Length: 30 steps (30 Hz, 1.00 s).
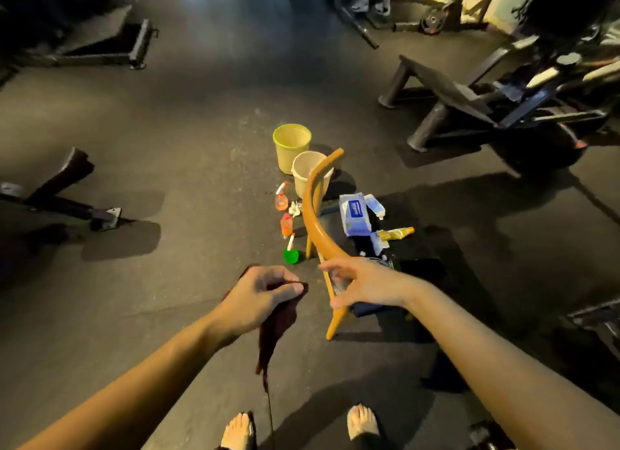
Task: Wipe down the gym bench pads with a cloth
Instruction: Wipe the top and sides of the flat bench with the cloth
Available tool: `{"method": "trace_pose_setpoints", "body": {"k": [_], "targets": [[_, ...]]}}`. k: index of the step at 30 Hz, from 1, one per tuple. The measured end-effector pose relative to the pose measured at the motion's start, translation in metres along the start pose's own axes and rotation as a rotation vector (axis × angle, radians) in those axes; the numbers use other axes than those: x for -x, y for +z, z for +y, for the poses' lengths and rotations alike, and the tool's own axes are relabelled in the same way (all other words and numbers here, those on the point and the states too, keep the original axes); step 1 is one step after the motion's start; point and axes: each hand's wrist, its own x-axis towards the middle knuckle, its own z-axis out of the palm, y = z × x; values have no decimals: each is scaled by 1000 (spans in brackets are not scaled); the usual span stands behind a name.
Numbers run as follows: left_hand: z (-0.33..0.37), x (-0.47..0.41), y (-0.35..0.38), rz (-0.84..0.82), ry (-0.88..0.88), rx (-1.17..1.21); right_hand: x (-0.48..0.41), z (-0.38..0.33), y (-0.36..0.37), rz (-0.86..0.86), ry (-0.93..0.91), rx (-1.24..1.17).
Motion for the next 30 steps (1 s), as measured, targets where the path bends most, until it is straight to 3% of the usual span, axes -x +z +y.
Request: {"method": "trace_pose_setpoints", "body": {"k": [4,11,14,18,23,26,30], "targets": [[26,-6,25,78,-28,115,-48,32,-7,-140,-151,327],[22,-23,82,311,-154,412,12,64,-102,-256,-91,115],[5,-38,112,247,-230,530,30,71,-153,-298,-22,32],[-24,-66,131,207,-326,632,-7,77,-193,-142,6,41],[-60,-129,139,540,-510,607,-103,128,-171,155,180,64],[-81,-161,142,702,-561,563,-137,146,-149,342,149,111],[-91,-183,141,802,-585,529,-164,145,-138,454,114,163]]}}
